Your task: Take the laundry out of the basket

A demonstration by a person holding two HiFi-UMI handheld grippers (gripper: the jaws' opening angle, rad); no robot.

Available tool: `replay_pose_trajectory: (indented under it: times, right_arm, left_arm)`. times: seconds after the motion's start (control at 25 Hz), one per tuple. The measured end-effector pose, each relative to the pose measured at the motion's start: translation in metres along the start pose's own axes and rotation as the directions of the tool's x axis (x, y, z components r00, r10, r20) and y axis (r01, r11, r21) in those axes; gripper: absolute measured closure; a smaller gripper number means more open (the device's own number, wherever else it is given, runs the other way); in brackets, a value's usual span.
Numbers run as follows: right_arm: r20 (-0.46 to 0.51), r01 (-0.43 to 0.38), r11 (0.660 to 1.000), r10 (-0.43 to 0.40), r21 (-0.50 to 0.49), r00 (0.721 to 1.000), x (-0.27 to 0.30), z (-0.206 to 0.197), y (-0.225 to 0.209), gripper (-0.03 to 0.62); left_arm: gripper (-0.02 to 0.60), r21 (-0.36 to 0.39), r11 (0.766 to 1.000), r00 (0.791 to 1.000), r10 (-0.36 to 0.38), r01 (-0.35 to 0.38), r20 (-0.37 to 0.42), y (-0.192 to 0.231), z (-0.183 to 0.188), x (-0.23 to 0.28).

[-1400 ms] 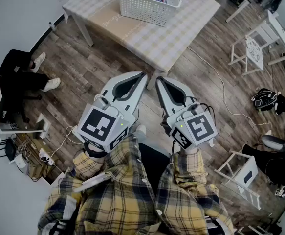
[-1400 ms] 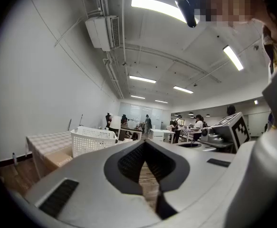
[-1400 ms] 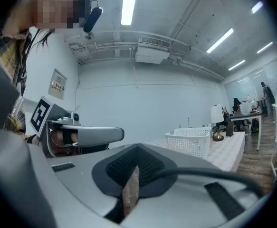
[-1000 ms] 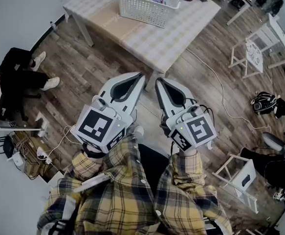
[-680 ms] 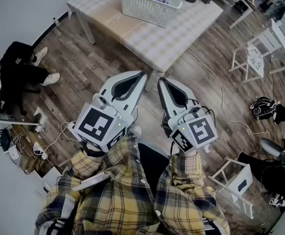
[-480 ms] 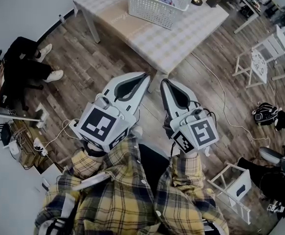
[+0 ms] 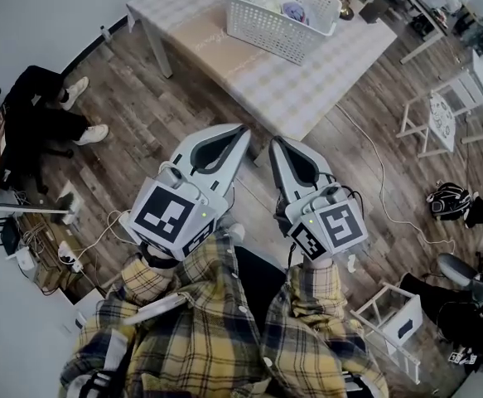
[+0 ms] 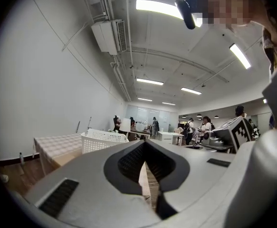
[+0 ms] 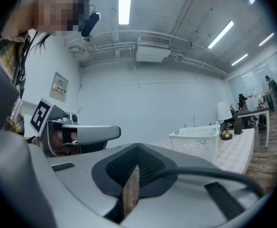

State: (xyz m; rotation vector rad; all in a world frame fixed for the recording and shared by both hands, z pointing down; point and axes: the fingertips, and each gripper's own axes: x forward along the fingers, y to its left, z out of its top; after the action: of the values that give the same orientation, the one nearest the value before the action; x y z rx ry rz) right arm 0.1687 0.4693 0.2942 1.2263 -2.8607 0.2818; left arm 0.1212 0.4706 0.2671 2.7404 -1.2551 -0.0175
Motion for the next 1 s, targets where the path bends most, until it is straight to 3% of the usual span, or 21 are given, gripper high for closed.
replay_pose_trajectory:
  times: [0.6, 1.0]
  right_arm:
    - [0.001, 0.067, 0.997, -0.067, -0.028, 0.998, 0.167, 0.023, -0.019, 0.592]
    - [0.013, 0.143, 0.99, -0.143, -0.009, 0.99, 0.222, 0.029, -0.031, 0.592]
  left_arm:
    - [0.569, -0.006, 1.0, 1.0, -0.025, 0.025, -0.008, 0.178, 0.021, 0.033]
    - [0.569, 0.006, 0.998, 0.998, -0.055, 0.056, -0.01, 0.245, 0.032, 0.034]
